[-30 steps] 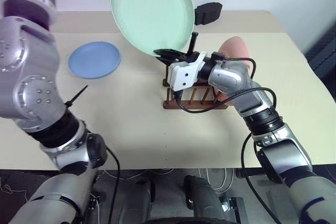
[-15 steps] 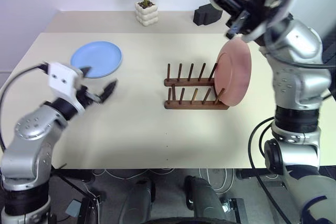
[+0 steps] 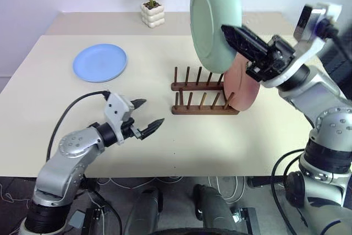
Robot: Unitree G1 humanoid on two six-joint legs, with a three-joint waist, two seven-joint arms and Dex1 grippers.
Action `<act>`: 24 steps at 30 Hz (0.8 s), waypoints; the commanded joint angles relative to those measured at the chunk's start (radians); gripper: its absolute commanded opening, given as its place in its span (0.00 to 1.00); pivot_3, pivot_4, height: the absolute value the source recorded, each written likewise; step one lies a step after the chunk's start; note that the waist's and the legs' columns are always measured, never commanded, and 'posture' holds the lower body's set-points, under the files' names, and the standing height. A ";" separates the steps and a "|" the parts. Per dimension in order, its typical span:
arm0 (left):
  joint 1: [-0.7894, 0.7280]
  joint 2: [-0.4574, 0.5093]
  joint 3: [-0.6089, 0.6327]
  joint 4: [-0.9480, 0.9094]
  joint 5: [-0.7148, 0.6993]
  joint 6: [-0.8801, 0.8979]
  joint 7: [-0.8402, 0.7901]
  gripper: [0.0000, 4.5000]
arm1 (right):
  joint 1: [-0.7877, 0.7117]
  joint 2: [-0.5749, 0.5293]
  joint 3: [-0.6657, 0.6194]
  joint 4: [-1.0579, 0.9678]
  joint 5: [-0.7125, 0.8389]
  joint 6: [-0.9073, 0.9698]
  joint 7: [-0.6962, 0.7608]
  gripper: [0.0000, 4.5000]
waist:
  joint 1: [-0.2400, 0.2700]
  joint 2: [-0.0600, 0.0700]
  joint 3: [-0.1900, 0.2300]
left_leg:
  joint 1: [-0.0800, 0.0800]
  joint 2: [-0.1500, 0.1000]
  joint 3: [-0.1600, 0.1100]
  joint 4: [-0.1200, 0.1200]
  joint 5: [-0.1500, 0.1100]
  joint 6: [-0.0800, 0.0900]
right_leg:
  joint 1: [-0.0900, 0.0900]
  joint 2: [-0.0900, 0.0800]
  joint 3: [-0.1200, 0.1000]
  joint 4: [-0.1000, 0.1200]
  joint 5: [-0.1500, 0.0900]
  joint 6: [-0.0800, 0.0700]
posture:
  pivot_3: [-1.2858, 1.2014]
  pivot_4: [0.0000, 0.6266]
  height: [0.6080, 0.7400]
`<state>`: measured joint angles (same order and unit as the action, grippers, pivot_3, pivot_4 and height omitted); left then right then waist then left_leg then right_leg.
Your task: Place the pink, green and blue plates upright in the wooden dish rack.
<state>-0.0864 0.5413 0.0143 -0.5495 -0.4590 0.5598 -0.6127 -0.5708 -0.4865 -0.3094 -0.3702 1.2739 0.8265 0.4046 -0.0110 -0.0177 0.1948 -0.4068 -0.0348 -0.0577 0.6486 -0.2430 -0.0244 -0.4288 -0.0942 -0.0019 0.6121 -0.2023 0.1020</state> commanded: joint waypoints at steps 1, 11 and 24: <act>-0.008 -0.014 -0.026 -0.028 -0.003 -0.021 -0.005 0.99 | 0.018 0.016 -0.014 -0.036 0.044 -0.018 -0.049 0.00 | 0.000 0.000 0.000 | 0.000 0.000 0.000 0.000 0.000 0.000 | 0.000 0.000 0.000 0.000 0.000 0.000 | 0.52 0.24 0.98; -0.014 -0.017 -0.034 -0.019 0.006 -0.025 0.001 0.99 | 0.050 0.028 -0.011 0.002 0.050 -0.034 -0.117 0.00 | -0.001 0.000 0.000 | 0.000 0.000 0.000 0.000 0.000 0.000 | 0.000 0.001 0.000 0.000 0.000 0.000 | 0.52 0.24 0.98; -0.008 -0.025 -0.032 -0.018 0.016 -0.030 0.004 0.99 | 0.071 0.038 -0.005 0.037 0.069 -0.024 -0.164 0.00 | -0.001 0.000 0.000 | 0.000 0.000 0.000 0.000 0.000 0.000 | 0.000 0.001 0.000 0.000 0.000 0.000 | 0.52 0.24 0.98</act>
<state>-0.0922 0.5170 -0.0243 -0.5494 -0.4445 0.5548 -0.6071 -0.5001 -0.4512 -0.3014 -0.3251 1.3202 0.8087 0.2464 -0.0119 -0.0174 0.1950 -0.4068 -0.0344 -0.0580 0.6486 -0.2431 -0.0241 -0.4289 -0.0933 -0.0020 0.6118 -0.2025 0.1021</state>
